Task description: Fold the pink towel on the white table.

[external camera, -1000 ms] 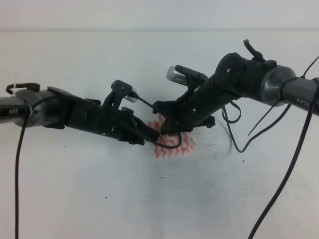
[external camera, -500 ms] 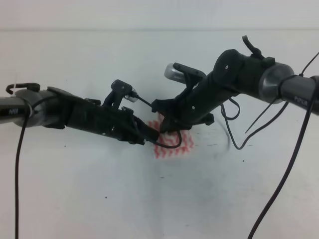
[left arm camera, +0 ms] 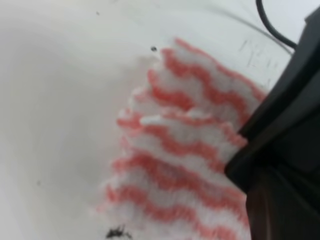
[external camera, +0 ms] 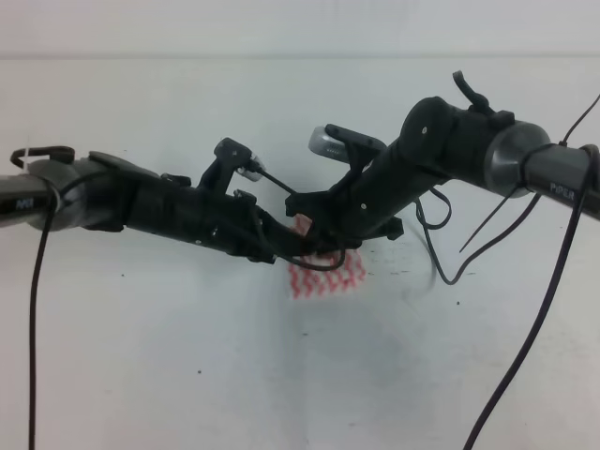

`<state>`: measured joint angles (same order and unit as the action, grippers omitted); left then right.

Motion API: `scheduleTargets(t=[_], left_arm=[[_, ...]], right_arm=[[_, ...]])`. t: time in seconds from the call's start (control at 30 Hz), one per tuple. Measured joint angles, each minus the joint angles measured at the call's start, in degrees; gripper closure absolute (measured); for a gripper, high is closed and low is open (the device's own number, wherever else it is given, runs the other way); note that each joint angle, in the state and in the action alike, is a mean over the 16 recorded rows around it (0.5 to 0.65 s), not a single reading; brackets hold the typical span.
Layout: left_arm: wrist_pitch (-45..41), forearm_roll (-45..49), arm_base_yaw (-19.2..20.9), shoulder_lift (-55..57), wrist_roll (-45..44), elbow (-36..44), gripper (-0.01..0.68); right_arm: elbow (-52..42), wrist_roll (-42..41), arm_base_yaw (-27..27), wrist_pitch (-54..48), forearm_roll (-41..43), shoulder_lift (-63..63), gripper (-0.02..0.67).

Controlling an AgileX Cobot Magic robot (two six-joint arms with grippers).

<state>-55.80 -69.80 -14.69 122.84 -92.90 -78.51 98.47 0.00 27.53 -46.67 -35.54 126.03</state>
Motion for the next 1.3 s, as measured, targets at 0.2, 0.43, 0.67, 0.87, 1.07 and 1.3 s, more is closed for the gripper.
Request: scheduleTargets(t=[0.2, 0.43, 0.67, 0.87, 1.07, 1.3], left_arm=[[-2.22, 1.2, 0.68, -0.09, 0.07, -0.55, 0.678], [-3.31, 2.56, 1.26, 0.01, 0.12, -0.54, 0.678], [-3.58, 3.19, 1.2, 0.02, 0.06, -0.54, 0.678], [-3.09, 3.17, 1.2, 0.02, -0.05, -0.54, 0.678], [-2.15, 3.15, 1.2, -0.02, -0.15, -0.54, 0.677], [-0.74, 3.11, 1.2, -0.05, -0.18, -0.55, 0.677]], right_arm=[[0.0, 0.0, 0.0, 0.01, 0.03, 0.01, 0.662], [0.0, 0.0, 0.0, 0.05, 0.03, 0.01, 0.661], [0.0, 0.0, 0.0, 0.07, 0.02, 0.01, 0.659], [0.0, 0.0, 0.0, -0.11, -0.22, 0.01, 0.631], [0.33, 0.02, 0.0, -0.61, -0.52, 0.05, 0.552], [2.09, 0.02, -0.02, -2.23, -0.14, 0.12, 0.444]])
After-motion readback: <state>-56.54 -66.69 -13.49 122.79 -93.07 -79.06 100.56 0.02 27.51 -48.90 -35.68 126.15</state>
